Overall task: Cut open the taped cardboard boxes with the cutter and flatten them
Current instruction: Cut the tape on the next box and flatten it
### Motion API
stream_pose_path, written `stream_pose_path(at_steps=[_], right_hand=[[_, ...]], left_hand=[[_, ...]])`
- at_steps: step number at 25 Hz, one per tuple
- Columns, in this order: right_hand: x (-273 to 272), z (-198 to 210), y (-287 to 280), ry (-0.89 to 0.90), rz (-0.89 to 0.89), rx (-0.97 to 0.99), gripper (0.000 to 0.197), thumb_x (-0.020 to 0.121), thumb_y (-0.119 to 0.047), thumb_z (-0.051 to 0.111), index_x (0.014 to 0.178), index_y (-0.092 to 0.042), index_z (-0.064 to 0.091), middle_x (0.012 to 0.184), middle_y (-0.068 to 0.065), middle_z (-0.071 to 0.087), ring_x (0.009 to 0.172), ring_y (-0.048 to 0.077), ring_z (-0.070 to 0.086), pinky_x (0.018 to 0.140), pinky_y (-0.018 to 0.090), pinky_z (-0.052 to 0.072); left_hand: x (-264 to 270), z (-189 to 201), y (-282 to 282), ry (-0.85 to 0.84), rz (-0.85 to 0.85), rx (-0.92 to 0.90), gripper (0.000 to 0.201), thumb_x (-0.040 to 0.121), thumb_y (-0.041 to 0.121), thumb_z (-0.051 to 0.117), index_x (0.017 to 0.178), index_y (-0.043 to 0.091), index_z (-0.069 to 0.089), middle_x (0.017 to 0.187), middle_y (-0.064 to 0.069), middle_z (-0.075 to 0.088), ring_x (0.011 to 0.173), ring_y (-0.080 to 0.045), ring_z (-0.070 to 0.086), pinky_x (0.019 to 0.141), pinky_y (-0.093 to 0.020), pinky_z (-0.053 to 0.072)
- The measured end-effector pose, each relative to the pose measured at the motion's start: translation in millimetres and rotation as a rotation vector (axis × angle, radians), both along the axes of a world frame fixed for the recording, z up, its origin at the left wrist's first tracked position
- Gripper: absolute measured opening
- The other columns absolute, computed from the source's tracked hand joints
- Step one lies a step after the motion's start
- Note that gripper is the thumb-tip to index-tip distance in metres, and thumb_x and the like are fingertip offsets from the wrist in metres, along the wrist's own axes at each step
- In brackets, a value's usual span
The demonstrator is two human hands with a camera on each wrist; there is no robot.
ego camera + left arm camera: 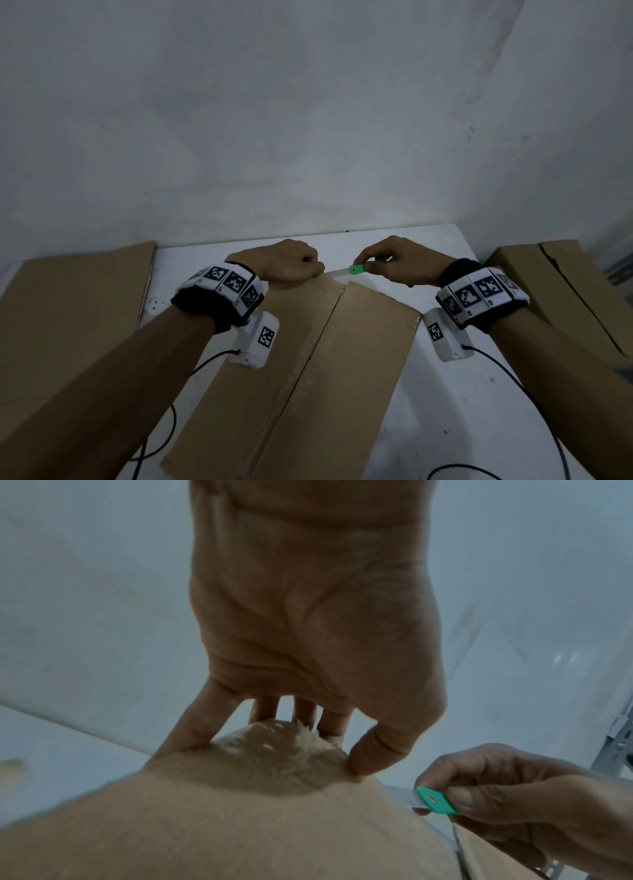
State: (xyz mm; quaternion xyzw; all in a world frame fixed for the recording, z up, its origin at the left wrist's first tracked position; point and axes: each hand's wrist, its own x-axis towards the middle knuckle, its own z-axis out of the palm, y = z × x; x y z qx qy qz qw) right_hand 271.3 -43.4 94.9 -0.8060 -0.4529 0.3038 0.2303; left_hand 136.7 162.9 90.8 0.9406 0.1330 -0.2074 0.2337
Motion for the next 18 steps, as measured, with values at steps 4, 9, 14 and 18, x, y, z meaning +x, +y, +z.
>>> stream_pose_path(at_steps=[4, 9, 14, 18], right_hand=[[-4.5, -1.2, 9.1, -0.122, 0.072, 0.021, 0.022, 0.102, -0.023, 0.052, 0.107, -0.032, 0.072, 0.055, -0.019, 0.055, 0.048, 0.0, 0.046, 0.056, 0.018, 0.033], [1.4, -6.2, 9.6, -0.141, 0.092, -0.017, 0.023, 0.103, -0.023, 0.051, 0.113, -0.029, 0.071, 0.06, -0.013, 0.058, 0.05, 0.005, 0.045, 0.057, 0.018, 0.036], [8.6, -31.1, 0.8, -0.147, 0.075, -0.057, 0.027, 0.104, -0.019, 0.048, 0.12, -0.026, 0.07, 0.084, -0.003, 0.068, 0.059, 0.007, 0.049, 0.063, 0.021, 0.041], [18.8, -39.6, -6.7, -0.132, 0.059, -0.097, 0.03, 0.104, -0.016, 0.048, 0.12, -0.027, 0.07, 0.092, 0.002, 0.07, 0.062, 0.008, 0.049, 0.066, 0.023, 0.042]], left_hand=[[3.9, -1.8, -0.2, 0.016, -0.022, 0.015, 0.041, 0.101, 0.037, 0.038, 0.102, 0.002, 0.06, 0.11, -0.009, 0.059, 0.106, -0.026, 0.055, 0.093, -0.04, 0.044], [3.2, -6.8, 3.2, 0.0, -0.045, -0.034, 0.021, 0.101, 0.033, 0.045, 0.104, 0.019, 0.06, 0.121, -0.002, 0.053, 0.112, -0.02, 0.05, 0.095, -0.034, 0.04], [7.0, -22.4, -1.0, -0.032, -0.119, -0.031, 0.024, 0.098, 0.012, 0.045, 0.118, 0.021, 0.056, 0.135, -0.006, 0.046, 0.126, -0.02, 0.043, 0.108, -0.037, 0.038], [14.5, -34.7, -13.2, -0.005, -0.136, -0.006, 0.03, 0.1, 0.012, 0.042, 0.128, 0.016, 0.053, 0.138, -0.008, 0.042, 0.127, -0.022, 0.045, 0.108, -0.036, 0.039]])
